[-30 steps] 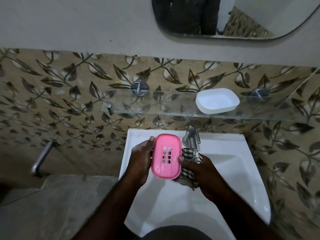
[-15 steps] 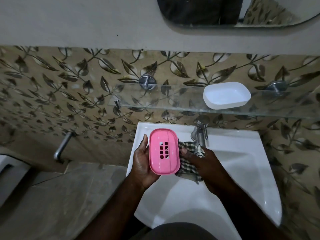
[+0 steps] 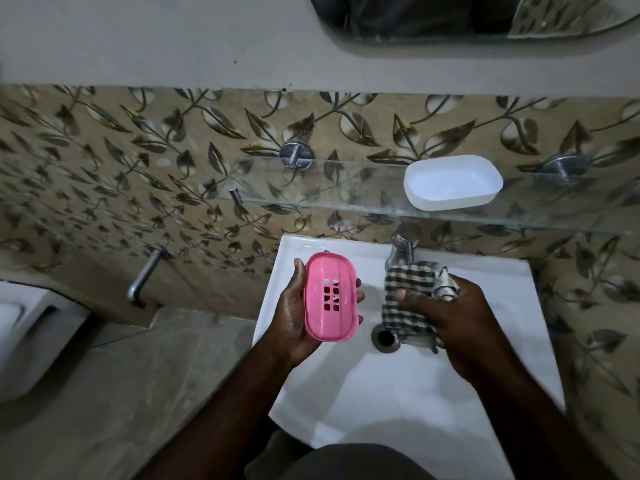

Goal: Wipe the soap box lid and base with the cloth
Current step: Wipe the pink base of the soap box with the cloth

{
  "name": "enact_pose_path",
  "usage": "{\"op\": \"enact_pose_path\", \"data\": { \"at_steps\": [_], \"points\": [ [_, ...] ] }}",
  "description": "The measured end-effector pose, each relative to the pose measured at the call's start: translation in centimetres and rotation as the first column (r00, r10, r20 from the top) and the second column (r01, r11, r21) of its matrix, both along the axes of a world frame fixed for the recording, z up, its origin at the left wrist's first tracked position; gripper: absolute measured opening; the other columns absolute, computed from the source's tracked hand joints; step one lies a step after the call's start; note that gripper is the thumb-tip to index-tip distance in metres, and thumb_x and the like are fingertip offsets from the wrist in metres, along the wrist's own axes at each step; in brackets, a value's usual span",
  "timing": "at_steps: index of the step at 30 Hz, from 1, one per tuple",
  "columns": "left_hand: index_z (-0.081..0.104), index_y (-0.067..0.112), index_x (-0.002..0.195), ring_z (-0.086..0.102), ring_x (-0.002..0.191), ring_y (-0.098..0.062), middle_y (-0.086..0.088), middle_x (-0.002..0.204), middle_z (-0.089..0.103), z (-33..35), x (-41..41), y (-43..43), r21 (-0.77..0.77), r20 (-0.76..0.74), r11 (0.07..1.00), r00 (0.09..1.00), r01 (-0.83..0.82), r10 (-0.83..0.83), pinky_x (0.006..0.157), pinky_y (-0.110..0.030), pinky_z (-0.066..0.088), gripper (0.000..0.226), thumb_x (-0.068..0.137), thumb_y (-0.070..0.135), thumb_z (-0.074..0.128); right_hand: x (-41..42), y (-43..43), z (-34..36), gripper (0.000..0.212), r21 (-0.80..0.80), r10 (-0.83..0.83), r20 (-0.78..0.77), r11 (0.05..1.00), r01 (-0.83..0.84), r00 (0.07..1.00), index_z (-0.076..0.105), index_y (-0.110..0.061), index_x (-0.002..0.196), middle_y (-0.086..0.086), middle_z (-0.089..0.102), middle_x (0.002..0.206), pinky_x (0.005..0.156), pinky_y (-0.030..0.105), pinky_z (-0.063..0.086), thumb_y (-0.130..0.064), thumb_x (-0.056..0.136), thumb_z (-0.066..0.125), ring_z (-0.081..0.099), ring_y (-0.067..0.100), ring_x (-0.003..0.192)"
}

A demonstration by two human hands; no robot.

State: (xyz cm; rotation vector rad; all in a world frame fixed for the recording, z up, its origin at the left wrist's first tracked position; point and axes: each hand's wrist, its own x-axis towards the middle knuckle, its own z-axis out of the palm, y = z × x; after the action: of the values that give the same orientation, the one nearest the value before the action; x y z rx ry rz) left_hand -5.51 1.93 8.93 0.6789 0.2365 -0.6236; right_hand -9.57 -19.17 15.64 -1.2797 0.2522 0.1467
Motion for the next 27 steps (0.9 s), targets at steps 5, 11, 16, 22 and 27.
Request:
{"op": "enact_pose_path", "data": {
  "at_steps": [5,11,16,22,27],
  "points": [
    [0.069,0.024,0.118,0.062,0.096,-0.03,-0.011,0.113,0.068,0.1,-1.9,-1.3,0.071,0.022,0.997,1.0,-0.007,0.005,0.099,-0.053,0.04,0.061,0.089,0.065,0.036,1.2,2.0,-0.4,0.029,-0.311,0.003,0.16,0.949,0.047,0.987,0.073,-0.015,0.095,0.008,0.077,0.087,0.073,0.051,0.06,0.008,0.079,0.068,0.074,0.031,0.081],
    [0.064,0.017,0.123,0.066,0.108,-0.025,-0.011,0.12,0.068,1.1,-2.1,-2.4,0.19,0.107,0.981,0.994,-0.039,0.019,0.089,-0.037,0.055,0.06,0.087,0.058,0.038,1.0,5.5,-1.0,0.044,-0.828,0.431,0.405,0.548,0.123,0.806,0.071,-0.015,0.113,0.002,0.066,0.124,0.1,0.03,0.047,-0.005,0.07,0.069,0.061,0.017,0.113],
    [0.068,0.027,0.12,0.063,0.103,-0.028,-0.018,0.114,0.063,1.1,-0.4,-0.8,0.142,0.036,0.988,0.998,-0.061,0.056,0.094,-0.04,0.046,0.065,0.086,0.07,0.033,0.1,5.4,-1.6,0.045,-0.878,0.709,0.329,0.472,-0.074,0.623,0.072,-0.019,0.114,-0.005,0.064,0.13,0.099,0.034,0.049,-0.012,0.07,0.064,0.06,0.015,0.117],
    [0.057,0.008,0.132,0.057,0.115,-0.037,-0.021,0.13,0.059,0.7,0.3,-0.3,0.116,-0.006,0.993,0.999,-0.038,0.039,0.101,-0.051,0.041,0.082,0.083,0.071,0.042,1.5,3.9,-0.6,0.025,-0.321,0.268,0.289,0.932,-0.17,0.919,0.071,-0.009,0.095,0.004,0.075,0.084,0.065,0.031,0.058,0.001,0.073,0.076,0.073,0.017,0.074],
    [0.062,0.011,0.128,0.054,0.118,-0.035,-0.019,0.13,0.06,0.7,0.2,-1.1,0.093,0.041,0.995,0.999,-0.023,0.019,0.11,-0.051,0.034,0.068,0.09,0.062,0.037,2.9,5.0,0.3,0.017,-0.014,-0.011,0.086,1.0,0.012,0.996,0.072,-0.002,0.098,0.023,0.073,0.091,0.075,0.054,0.059,0.007,0.085,0.065,0.071,0.042,0.084]
  ]
}}
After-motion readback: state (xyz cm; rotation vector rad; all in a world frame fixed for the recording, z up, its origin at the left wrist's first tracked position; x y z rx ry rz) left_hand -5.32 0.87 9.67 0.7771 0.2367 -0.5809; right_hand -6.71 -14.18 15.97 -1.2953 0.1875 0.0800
